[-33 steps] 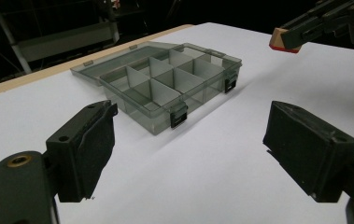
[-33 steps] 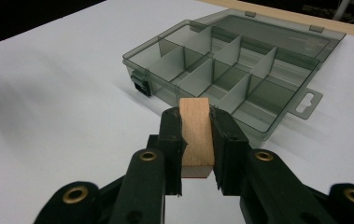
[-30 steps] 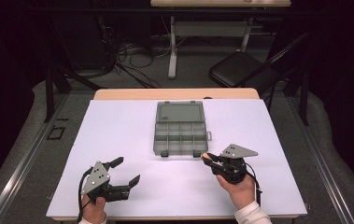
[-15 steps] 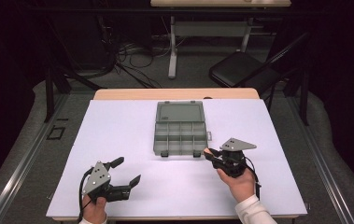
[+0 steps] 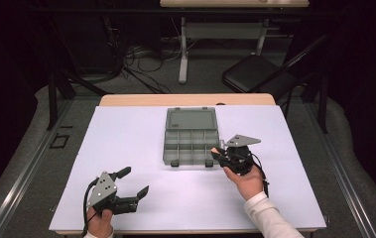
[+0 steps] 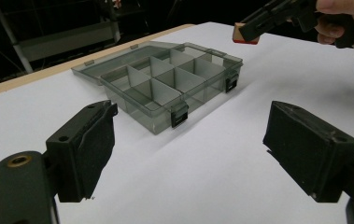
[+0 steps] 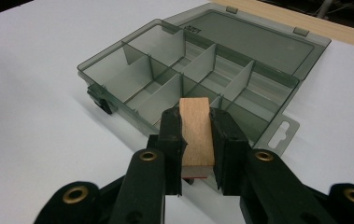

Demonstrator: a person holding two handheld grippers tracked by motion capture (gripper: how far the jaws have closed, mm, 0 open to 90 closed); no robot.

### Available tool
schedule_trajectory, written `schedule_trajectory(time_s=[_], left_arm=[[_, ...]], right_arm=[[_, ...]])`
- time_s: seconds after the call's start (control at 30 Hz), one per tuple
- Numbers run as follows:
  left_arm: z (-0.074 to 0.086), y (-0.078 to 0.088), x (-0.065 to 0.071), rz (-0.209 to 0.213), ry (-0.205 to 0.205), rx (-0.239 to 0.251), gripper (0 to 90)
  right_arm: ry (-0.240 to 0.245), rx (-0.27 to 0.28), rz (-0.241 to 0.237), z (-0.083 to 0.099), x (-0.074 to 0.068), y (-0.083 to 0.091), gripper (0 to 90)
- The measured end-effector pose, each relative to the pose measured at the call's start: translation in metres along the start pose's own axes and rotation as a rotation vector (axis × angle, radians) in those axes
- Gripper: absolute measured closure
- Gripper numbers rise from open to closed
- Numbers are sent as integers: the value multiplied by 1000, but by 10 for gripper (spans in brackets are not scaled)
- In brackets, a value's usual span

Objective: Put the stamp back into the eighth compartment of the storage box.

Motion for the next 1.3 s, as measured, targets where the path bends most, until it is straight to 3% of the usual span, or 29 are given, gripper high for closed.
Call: schedule_trajectory(time_s=[0.53, 1.3], left_arm=[[0, 0, -1, 1, 2, 3, 162], [1, -1, 0, 3, 2, -7, 162]], right_arm=[[5, -3, -1, -16, -3, -18, 759], [-15, -83, 34, -2, 14, -45, 759]])
Point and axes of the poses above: each handheld gripper's, and its own axes: y roughly backward along the jaws, z roughly out of its underside, x roughly to its right, the point moved 9 cm from there along -y, roughly forward along the jaws, and after that the axes turned 7 degrees about z, right-handed, at the moved point
